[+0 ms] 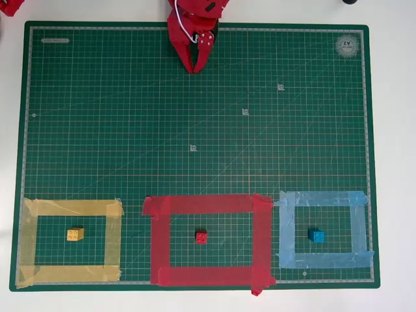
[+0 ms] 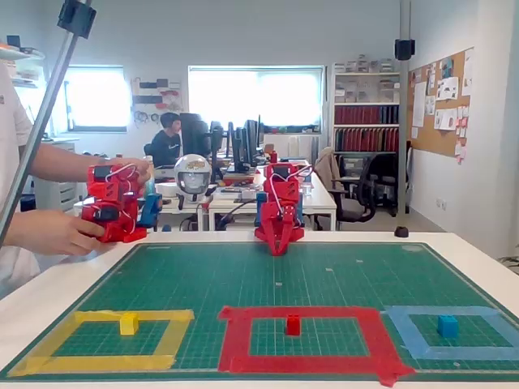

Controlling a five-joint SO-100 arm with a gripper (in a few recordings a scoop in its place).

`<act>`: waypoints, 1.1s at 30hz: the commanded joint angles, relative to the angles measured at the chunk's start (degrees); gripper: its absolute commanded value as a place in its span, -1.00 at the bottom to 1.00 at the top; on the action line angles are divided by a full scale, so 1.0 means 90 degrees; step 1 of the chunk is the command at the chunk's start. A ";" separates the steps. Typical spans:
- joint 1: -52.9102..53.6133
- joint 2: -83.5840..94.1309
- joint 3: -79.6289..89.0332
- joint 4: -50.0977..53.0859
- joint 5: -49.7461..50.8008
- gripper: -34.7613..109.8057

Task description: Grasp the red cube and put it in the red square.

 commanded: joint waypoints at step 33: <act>0.0195 0.0693 0.0029 0.0527 -0.0020 -0.53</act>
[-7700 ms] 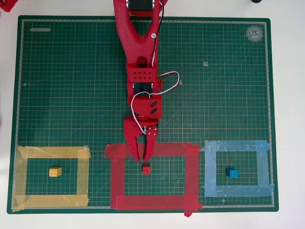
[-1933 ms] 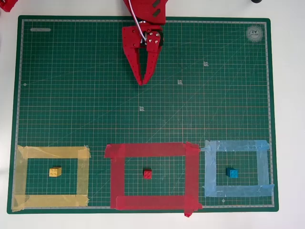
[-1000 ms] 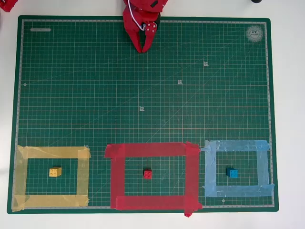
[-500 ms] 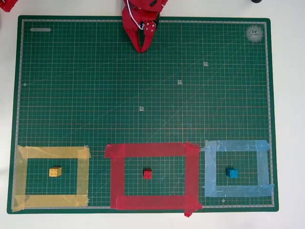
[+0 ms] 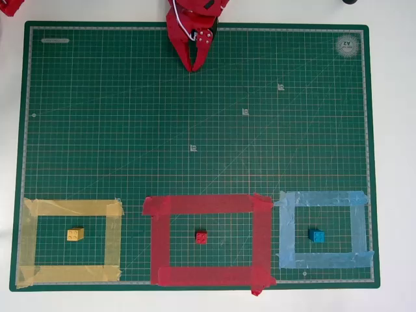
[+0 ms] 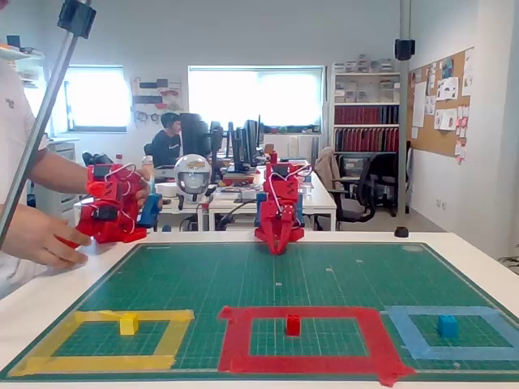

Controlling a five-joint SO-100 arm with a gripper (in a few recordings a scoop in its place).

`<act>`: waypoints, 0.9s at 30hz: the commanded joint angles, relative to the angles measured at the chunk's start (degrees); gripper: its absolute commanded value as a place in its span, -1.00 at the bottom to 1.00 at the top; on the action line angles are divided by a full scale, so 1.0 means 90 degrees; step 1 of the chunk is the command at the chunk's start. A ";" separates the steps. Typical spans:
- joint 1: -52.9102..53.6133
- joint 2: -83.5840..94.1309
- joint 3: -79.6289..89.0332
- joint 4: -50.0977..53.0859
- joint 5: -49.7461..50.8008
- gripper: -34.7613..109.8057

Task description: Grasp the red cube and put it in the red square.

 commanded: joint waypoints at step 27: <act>0.0371 0.0234 0.0029 0.0137 -0.0049 -0.53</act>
